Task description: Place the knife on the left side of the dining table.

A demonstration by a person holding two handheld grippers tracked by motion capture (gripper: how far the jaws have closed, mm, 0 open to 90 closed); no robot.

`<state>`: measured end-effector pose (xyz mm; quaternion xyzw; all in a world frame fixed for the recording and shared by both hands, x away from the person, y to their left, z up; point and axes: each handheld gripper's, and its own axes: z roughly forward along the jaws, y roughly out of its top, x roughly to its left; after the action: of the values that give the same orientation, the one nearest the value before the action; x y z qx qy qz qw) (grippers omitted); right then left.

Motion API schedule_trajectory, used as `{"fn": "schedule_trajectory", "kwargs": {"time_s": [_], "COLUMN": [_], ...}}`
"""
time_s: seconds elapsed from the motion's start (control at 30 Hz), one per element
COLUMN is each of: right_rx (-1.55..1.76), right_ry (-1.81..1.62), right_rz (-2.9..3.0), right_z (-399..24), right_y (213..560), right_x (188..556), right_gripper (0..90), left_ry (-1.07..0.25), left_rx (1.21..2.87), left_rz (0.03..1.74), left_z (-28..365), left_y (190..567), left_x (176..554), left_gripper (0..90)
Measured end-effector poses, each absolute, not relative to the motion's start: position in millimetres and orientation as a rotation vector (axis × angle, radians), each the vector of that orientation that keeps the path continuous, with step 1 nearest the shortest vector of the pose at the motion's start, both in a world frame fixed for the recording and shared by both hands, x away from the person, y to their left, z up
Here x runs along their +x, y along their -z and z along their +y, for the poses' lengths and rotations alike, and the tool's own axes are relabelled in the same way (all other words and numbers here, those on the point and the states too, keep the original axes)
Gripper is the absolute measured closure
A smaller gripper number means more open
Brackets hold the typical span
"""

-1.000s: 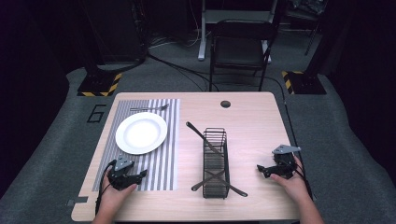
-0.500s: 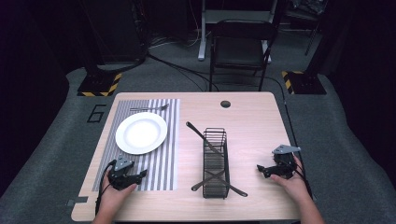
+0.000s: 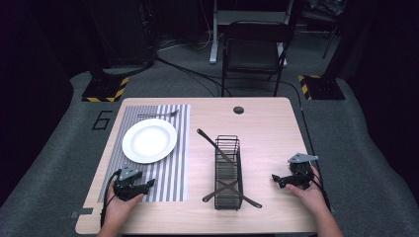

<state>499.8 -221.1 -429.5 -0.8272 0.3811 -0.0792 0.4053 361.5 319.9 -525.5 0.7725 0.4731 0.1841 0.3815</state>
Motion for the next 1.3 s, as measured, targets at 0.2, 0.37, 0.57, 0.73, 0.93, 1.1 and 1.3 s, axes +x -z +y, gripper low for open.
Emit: {"fn": "schedule_trajectory", "kwargs": {"time_s": [0.2, 0.37, 0.57, 0.73, 0.93, 1.1, 1.3], "right_rx": [-2.087, -2.086, -2.087, -2.087, -2.087, -2.086, -2.087], "right_ry": [0.201, 0.201, 0.201, 0.201, 0.2, 0.201, 0.2], "right_rz": [0.963, 0.963, 0.962, 0.962, 0.963, 0.963, 0.963], "right_z": [-221.1, -221.1, -221.1, -221.1, -221.1, -221.1, -221.1], "right_y": [429.5, 429.5, 429.5, 429.5, 429.5, 429.5, 429.5], "right_x": [499.7, 499.8, 499.7, 499.7, 499.8, 499.7, 499.8], "right_gripper": [0.0, 0.0, 0.0, 0.0, 0.0, 0.0, 0.0], "left_ry": [-0.472, -0.475, -0.47, -0.448, -0.443, -0.45, -0.436], "left_rx": [1.957, 1.922, 1.905, 1.903, 1.91, 1.919, 1.91], "left_rz": [1.186, 1.194, 1.193, 1.197, 1.169, 1.139, 1.13], "left_z": [317.1, 313.6, 305.9, 297.4, 284.8, 272.5, 265.1], "left_y": [513.6, 497.7, 483.2, 474.9, 463.5, 451.5, 441.2], "left_x": [359.3, 358.2, 359.8, 363.4, 367.5, 372.1, 376.2], "left_gripper": [39.9, 40.2, 41.4, 42.5, 44.4, 45.3, 45.8]}}
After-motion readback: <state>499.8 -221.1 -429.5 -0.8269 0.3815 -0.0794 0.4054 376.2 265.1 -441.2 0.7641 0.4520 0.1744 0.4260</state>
